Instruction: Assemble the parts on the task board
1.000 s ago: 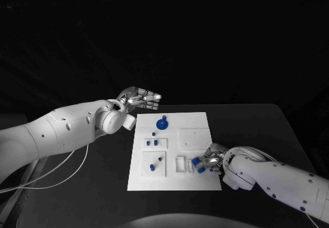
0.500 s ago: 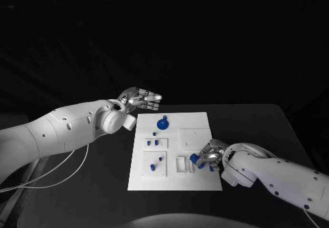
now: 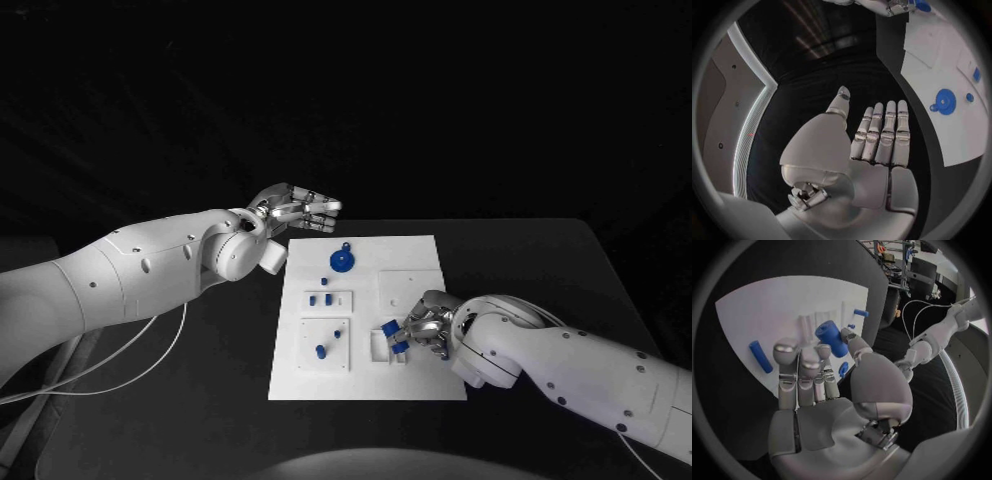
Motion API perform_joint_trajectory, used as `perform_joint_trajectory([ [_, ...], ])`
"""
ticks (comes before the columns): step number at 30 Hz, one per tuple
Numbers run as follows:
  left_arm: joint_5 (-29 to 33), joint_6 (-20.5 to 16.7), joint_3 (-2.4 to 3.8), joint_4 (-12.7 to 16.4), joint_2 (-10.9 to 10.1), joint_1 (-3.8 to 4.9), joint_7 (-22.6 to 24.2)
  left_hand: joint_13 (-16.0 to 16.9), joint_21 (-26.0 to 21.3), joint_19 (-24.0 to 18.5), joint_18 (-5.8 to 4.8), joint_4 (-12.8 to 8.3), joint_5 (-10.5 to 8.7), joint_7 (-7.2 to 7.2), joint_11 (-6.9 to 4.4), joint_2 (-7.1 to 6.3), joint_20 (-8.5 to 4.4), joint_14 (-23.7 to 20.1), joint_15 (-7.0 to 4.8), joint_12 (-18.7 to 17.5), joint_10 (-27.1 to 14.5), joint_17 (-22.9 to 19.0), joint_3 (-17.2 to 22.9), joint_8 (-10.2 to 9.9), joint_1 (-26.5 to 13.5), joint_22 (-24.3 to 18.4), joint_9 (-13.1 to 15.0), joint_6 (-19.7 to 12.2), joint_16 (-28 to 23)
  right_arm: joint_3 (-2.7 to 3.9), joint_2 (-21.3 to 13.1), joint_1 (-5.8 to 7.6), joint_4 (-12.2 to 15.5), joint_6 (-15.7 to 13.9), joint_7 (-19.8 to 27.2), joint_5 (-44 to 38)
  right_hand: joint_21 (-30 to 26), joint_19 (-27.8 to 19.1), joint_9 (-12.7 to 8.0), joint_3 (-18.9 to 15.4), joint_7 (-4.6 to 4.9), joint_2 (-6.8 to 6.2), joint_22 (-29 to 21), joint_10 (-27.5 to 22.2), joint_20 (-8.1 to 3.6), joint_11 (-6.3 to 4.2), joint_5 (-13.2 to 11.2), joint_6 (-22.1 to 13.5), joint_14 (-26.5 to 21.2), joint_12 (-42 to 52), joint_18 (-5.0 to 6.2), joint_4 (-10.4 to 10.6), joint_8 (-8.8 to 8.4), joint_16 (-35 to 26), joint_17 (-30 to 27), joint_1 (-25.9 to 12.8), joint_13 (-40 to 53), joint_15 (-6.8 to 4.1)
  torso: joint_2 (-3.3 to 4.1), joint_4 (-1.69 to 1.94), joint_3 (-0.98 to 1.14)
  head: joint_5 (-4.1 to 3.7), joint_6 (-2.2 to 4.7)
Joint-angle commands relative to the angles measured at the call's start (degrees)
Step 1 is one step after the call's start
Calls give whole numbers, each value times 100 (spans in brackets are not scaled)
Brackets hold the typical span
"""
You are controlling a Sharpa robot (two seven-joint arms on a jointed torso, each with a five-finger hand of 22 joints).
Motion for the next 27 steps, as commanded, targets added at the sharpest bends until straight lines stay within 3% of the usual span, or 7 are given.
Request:
perform_joint_trajectory([
  [1,-38,127,2,7,17,2,4,3,-9,-31,8,21,-16,13,-1,59,-8,-24,11,4,-49,0,16,3,7,-3,-1,-47,-2,-21,65,7,-56,424,-156,-343,-21,192,25,-18,-105,-131,488,24,-12,4,-204,78,39,42,-34,203,-4,23,14,10,1,-21,1,5,1,7,-13],
  [3,-40,138,2,6,18,3,-7,3,-9,-34,9,24,-17,14,1,57,-6,-33,14,4,-57,-1,15,1,1,-3,-3,-69,-4,-43,113,17,-91,498,-174,-392,-4,207,21,-40,-119,-149,499,55,-13,0,-287,107,44,88,-40,478,-4,45,27,-18,17,-21,-1,3,1,11,-18],
  [8,-48,203,2,13,25,3,-37,3,-4,-25,14,44,-17,17,2,72,-8,-29,13,4,-60,0,15,0,-19,-1,-4,-84,-3,-112,245,45,-202,621,-196,-602,87,233,28,2,-148,-114,524,145,-18,-16,-510,183,60,205,-54,790,-3,124,68,-159,71,-27,3,-1,3,30,-28],
  [11,-56,222,2,15,31,3,-46,3,-4,-23,15,49,-18,18,3,73,-7,-30,13,4,-64,0,11,0,-24,-1,-4,-93,-3,-130,302,50,-247,652,-193,-645,120,237,24,182,-154,-169,529,172,-24,-18,-606,210,57,220,-61,905,-3,150,75,-227,80,-31,2,-2,3,36,-31],
  [27,-70,246,2,12,44,3,-69,3,-7,-24,17,67,-18,21,5,75,-4,-35,15,4,-69,0,5,-1,-32,-2,-4,-119,-3,-179,576,54,-528,618,-134,-696,135,234,15,195,-154,-206,529,176,-31,-18,-713,221,49,221,-60,1019,-2,156,64,-324,95,-38,2,-5,6,94,-41],
])
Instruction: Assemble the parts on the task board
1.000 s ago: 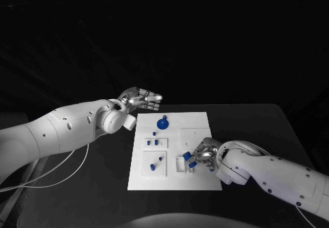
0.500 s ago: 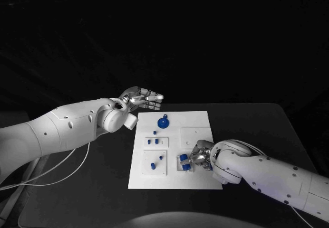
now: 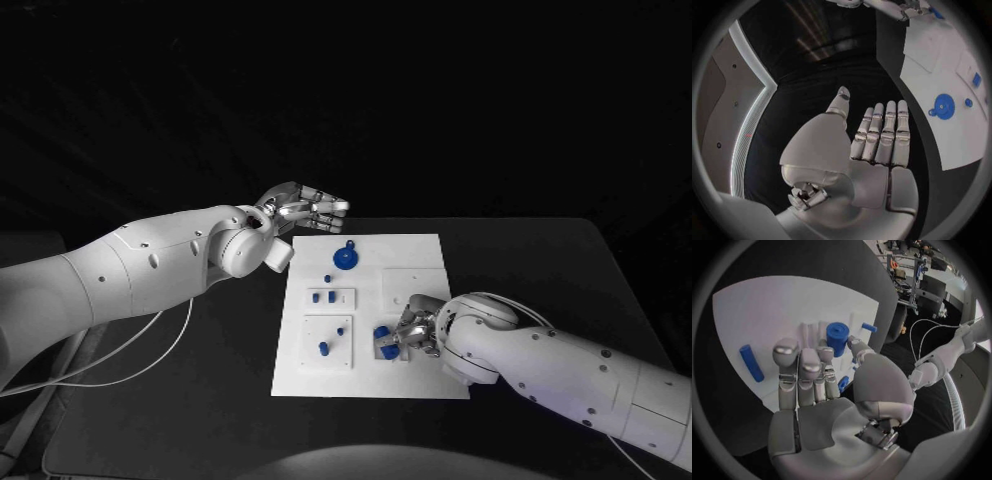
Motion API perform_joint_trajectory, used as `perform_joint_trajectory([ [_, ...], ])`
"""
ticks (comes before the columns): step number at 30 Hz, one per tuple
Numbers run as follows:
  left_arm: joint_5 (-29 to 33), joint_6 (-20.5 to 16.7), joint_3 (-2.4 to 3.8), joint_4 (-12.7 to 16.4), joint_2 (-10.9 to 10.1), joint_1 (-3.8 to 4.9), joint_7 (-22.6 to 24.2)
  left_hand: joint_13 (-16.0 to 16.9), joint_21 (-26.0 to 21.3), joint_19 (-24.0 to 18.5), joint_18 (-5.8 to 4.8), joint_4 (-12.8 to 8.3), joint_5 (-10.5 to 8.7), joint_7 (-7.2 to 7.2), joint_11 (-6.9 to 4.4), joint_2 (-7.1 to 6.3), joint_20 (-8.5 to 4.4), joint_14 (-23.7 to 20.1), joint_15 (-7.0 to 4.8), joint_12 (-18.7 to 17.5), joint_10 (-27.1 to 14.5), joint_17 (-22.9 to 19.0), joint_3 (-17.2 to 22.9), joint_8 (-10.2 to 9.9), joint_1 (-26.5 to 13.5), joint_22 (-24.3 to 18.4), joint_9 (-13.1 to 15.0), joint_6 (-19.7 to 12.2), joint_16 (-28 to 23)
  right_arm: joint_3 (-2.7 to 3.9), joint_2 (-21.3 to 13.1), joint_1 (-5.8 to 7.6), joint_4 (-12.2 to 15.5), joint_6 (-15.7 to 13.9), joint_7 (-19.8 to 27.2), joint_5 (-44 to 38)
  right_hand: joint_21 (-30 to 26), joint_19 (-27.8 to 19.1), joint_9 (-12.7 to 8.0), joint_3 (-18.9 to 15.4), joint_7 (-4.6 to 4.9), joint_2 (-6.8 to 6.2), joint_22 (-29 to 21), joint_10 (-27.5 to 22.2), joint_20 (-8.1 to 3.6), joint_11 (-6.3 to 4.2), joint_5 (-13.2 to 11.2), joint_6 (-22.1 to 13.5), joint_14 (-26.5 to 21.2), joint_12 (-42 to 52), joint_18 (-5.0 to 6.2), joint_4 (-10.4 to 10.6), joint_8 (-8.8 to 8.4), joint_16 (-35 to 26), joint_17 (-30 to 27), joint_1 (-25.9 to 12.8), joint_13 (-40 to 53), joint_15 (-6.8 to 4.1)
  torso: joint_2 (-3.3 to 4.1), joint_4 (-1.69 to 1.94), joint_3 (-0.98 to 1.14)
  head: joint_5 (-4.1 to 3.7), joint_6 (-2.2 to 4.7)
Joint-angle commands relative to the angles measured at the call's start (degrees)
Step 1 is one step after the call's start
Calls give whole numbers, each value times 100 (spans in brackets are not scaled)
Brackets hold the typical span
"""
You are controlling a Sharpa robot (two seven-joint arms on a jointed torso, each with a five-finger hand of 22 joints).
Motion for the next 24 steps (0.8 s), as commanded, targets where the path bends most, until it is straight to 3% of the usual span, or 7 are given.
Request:
perform_joint_trajectory([
  [1,-36,112,2,7,18,2,18,3,-7,-24,18,36,-18,-9,1,46,-4,-35,15,4,-30,0,3,-1,-3,-2,-5,-47,-3,-20,51,-10,-69,71,32,-87,3,233,-17,-27,1,-44,529,6,-31,-24,-232,25,25,-1,-60,117,-28,26,-9,-105,8,-17,0,-6,-1,13,-4],
  [6,-36,114,2,5,25,2,15,3,-7,-24,18,36,-18,-9,1,46,-4,-35,15,4,-30,0,3,-1,-3,-2,-5,-47,-3,-36,101,-10,-137,58,58,-87,-9,232,1,-137,11,-299,525,4,-27,-9,-1062,15,23,-23,-52,582,-25,20,-18,-244,-2,-11,1,-1,3,29,-12],
  [8,-36,112,2,5,24,2,14,3,-7,-24,18,36,-18,-9,1,46,-4,-35,15,4,-30,0,3,-1,-3,-2,-5,-47,-3,-41,109,-10,-154,64,67,-87,-13,231,-1,-375,10,-438,524,1,-40,-11,-1091,0,17,-49,-56,883,-24,15,-15,-343,-12,-21,1,-1,3,29,-12],
  [12,-36,109,2,3,21,2,11,4,-7,-25,19,50,-17,-8,2,48,-3,-37,15,5,-32,0,4,-1,-8,-3,-5,-66,-3,-52,109,-10,-165,86,91,-80,-19,232,-5,-1276,15,-331,524,8,-51,-11,-1090,-27,20,-84,-69,1422,-21,3,-2,-107,-11,-26,-2,-5,0,25,-17],
  [17,-37,109,2,3,20,2,10,4,-7,-25,19,50,-17,-8,2,48,-3,-37,15,5,-32,0,4,-1,-8,-3,-5,-66,-3,-59,58,-11,-83,87,143,-62,-30,230,-3,-1748,15,-114,523,13,-51,-10,-1091,-33,25,-110,-69,1356,-21,-15,10,-135,1,-24,1,-2,3,20,-10],
  [20,-37,110,2,6,14,2,9,4,-7,-25,19,50,-17,-8,2,48,-3,-37,15,5,-32,0,4,-1,-8,-3,-5,-66,-3,-61,-16,-15,31,71,215,-39,-21,233,7,-1593,14,-66,525,24,-46,-10,-1086,-16,28,-89,-66,1183,-19,-14,12,81,16,-22,3,0,6,21,-13],
  [24,-37,109,2,8,-3,2,8,4,-7,-25,19,50,-17,-8,2,48,-3,-37,15,5,-32,0,4,-1,-8,-3,-5,-66,-3,-61,-200,-23,261,39,317,1,-12,235,15,-1109,13,-170,527,39,-46,-15,-1084,25,31,-61,-63,860,-21,-12,18,370,40,-23,1,-9,8,40,-21],
])
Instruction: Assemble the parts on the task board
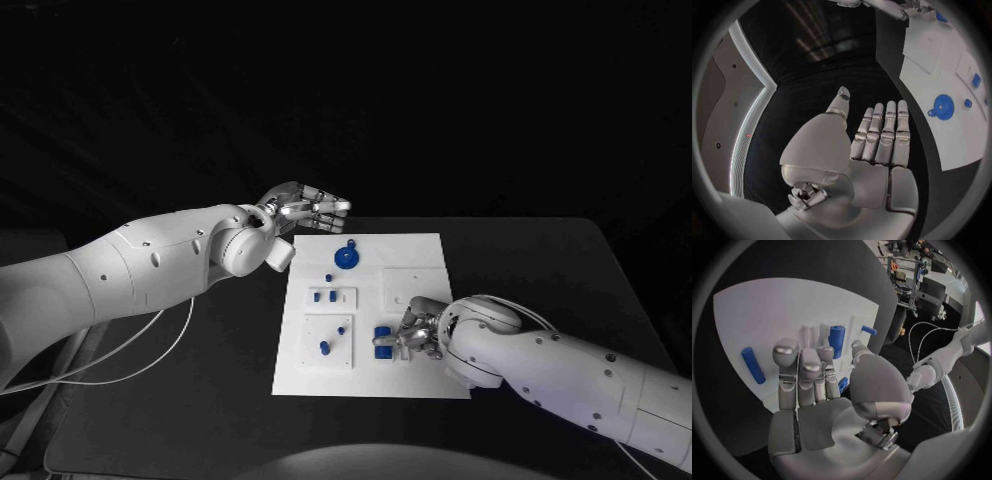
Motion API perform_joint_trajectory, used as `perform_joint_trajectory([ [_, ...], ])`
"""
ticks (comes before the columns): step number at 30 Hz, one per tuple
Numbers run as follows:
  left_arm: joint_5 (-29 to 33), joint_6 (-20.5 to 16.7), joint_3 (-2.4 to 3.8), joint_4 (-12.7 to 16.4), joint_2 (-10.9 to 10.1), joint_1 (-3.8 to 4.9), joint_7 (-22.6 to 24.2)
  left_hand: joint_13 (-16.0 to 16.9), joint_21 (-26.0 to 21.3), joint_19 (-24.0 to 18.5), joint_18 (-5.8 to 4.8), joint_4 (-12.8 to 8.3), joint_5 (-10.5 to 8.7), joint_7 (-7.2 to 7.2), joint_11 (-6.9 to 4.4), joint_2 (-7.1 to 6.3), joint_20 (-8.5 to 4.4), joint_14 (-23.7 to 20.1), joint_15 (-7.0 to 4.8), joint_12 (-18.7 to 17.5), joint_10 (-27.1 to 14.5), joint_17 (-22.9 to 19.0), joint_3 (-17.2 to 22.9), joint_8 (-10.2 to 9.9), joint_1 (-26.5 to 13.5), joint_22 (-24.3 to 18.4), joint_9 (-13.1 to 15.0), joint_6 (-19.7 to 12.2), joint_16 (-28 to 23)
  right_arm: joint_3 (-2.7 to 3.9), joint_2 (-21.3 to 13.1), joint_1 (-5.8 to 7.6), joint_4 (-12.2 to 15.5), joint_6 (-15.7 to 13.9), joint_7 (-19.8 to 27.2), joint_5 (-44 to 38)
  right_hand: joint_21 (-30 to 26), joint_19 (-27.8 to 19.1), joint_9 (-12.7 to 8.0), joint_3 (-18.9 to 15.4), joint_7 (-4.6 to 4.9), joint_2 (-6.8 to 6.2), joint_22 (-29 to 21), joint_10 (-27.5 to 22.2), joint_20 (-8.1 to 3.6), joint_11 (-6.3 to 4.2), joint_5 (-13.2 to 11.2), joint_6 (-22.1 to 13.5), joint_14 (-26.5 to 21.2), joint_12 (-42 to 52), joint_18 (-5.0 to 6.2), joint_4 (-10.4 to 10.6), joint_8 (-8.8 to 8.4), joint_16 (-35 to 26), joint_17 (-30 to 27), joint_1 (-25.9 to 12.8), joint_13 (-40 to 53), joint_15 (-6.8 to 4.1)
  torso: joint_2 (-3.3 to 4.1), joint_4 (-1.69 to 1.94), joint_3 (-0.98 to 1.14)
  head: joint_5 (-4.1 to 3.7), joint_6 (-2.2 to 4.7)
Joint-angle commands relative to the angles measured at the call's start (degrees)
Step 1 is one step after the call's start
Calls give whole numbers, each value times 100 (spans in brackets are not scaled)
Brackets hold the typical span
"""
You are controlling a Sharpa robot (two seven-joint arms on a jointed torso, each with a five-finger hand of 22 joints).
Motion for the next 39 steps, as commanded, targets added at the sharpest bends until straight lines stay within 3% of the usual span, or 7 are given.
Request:
perform_joint_trajectory([
  [1,-24,91,2,7,-7,2,35,4,-7,-25,19,36,-17,14,2,48,-3,-37,15,5,-32,0,-13,-1,-8,-3,-5,-44,-3,1,-123,-6,167,39,215,58,-13,235,7,242,-5,-18,527,42,-43,-15,-1,30,32,25,-62,-210,-7,-12,4,177,14,-21,-1,-10,4,16,-12],
  [4,-24,92,2,3,-13,2,35,4,-7,-25,19,36,-17,14,2,48,-3,-37,15,5,-32,0,-13,-1,-8,-3,-5,-44,-3,1,-256,-8,298,47,253,67,-2,235,12,328,3,-34,530,40,-33,-10,15,40,36,36,-56,-435,-9,-4,5,240,22,-14,-3,-13,1,14,-15],
  [7,-24,91,2,-2,-17,2,35,3,-6,-24,21,38,-17,15,2,49,-3,-35,16,4,-32,0,-11,0,0,-3,-5,-44,-2,2,-388,-8,415,94,280,71,11,231,19,363,11,-19,533,33,-17,-3,27,48,34,61,-43,-811,-11,0,-5,300,34,-6,-3,-15,3,19,-15],
  [18,-24,95,1,-10,-16,2,36,3,-6,-24,21,38,-17,15,2,49,-3,-35,16,4,-32,0,-11,0,0,-3,-5,-44,-2,3,-457,-31,466,181,265,-186,42,216,-15,503,-9,34,537,35,-8,-17,149,94,30,117,-46,-1403,-14,17,-18,602,52,-1,0,-4,6,3,-20],
  [23,-24,99,1,-15,-9,2,36,3,-6,-24,21,38,-17,15,2,49,-3,-35,16,4,-32,0,-11,0,0,-3,-5,-44,-2,3,-366,-83,386,35,169,-394,70,224,-25,613,-25,66,541,61,-15,-27,157,137,33,179,-53,-1427,-14,33,-16,536,90,-7,3,-1,0,-4,-26],
  [33,-27,125,0,-28,-8,1,15,4,-7,-25,21,36,-17,14,2,58,-2,-37,16,5,-33,0,-15,0,0,-3,-5,-43,-3,3,-242,-158,251,-183,93,-738,96,235,-71,839,-48,107,543,99,-17,-40,177,181,38,191,-67,-1105,-13,53,-33,285,91,-7,-3,3,-5,-21,-32],
  [39,-30,141,-1,-34,-4,1,8,3,-7,-25,21,39,-17,13,3,61,-2,-37,16,4,-33,0,-16,0,-4,-3,-4,-41,-3,2,-177,-176,164,-235,68,-858,97,234,-95,927,-54,126,541,110,-18,-43,147,192,36,191,-70,-1076,-13,56,-46,274,92,-8,-1,3,-6,-12,-34],
])
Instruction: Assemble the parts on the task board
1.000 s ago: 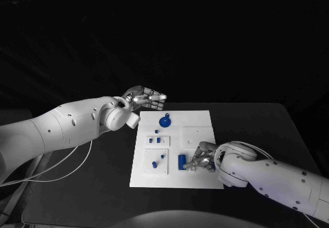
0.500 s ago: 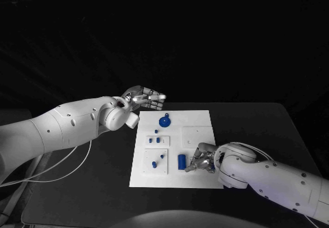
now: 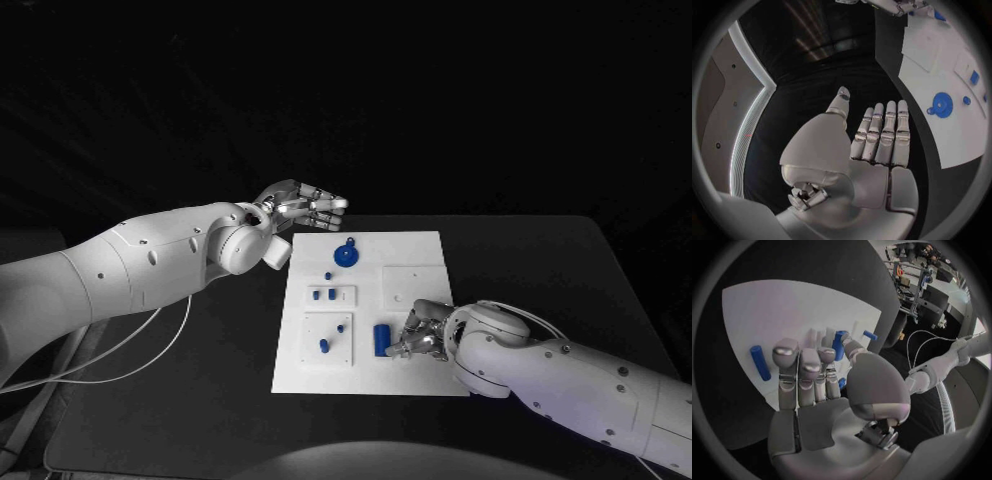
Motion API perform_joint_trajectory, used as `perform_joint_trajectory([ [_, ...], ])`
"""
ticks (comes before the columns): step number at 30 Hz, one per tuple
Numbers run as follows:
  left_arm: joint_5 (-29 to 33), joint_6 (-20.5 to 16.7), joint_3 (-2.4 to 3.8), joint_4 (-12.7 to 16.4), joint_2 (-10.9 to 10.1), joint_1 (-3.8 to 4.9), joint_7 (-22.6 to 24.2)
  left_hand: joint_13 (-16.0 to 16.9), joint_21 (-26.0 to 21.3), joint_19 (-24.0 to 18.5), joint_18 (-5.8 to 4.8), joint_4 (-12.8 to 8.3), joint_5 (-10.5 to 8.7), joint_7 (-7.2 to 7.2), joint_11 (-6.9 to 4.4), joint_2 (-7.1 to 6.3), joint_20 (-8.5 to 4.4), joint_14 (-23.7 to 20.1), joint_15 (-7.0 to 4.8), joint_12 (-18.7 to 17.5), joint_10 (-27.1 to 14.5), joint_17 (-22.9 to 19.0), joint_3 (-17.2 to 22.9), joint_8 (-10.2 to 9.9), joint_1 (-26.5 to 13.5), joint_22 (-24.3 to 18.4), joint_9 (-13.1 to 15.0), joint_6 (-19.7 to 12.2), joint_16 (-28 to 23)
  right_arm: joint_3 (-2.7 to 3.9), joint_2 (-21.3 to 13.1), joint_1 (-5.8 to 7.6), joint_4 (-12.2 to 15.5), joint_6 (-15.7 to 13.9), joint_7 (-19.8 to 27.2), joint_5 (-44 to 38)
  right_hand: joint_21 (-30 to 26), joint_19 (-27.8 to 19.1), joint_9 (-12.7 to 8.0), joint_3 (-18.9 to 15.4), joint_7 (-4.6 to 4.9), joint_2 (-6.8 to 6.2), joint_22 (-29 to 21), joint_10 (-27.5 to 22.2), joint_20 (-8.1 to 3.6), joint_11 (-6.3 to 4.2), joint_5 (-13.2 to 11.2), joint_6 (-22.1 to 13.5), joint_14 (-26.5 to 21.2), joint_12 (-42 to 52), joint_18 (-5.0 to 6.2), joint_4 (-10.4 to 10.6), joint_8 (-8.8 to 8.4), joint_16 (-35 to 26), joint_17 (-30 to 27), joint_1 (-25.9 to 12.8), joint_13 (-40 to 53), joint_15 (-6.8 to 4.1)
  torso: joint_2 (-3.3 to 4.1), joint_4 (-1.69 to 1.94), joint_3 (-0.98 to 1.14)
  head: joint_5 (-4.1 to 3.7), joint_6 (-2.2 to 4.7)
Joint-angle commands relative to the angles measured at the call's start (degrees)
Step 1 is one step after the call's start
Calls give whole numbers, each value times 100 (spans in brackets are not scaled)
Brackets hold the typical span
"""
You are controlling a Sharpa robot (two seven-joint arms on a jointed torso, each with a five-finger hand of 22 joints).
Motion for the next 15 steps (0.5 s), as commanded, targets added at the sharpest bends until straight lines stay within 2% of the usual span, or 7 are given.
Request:
perform_joint_trajectory([
  [1,-26,125,1,3,12,2,20,3,-7,-26,21,29,-17,12,3,65,-2,-37,16,4,-33,0,-2,0,-8,-3,-4,-38,-3,-5,36,-25,-56,-124,-73,-296,25,234,-29,69,-7,63,539,31,-18,-5,-6,22,37,22,-72,-12,-35,34,-10,-25,0,-11,0,-3,1,9,1],
  [4,-26,135,1,2,13,2,14,4,-7,-25,21,32,-16,12,2,81,-2,-37,17,5,-33,0,1,-1,-7,-3,-5,-41,-3,-6,57,-37,-79,-123,-75,-336,31,233,-42,244,-14,107,540,36,-19,-8,-113,32,36,25,-79,-105,-35,36,-20,-17,7,-10,0,-3,2,14,0],
  [9,-30,142,0,1,13,2,7,4,-7,-25,21,32,-16,12,2,81,-2,-37,17,5,-33,0,1,-1,-7,-3,-5,-41,-3,-7,55,-44,-75,-123,-79,-359,30,231,-56,324,-18,99,539,37,-20,-11,-52,37,36,21,-81,-222,-35,44,-33,-74,13,-11,0,-4,1,13,2],
  [15,-39,148,-1,5,9,2,4,4,-7,-26,22,23,-15,12,1,87,-1,-35,16,4,-31,0,-3,0,1,-3,-5,-38,-3,-7,-26,-49,25,-185,-74,-303,23,230,-61,297,-15,43,536,34,-22,-9,4,39,31,12,-79,-232,-34,33,-46,-103,10,-12,-1,-4,2,7,8],
])
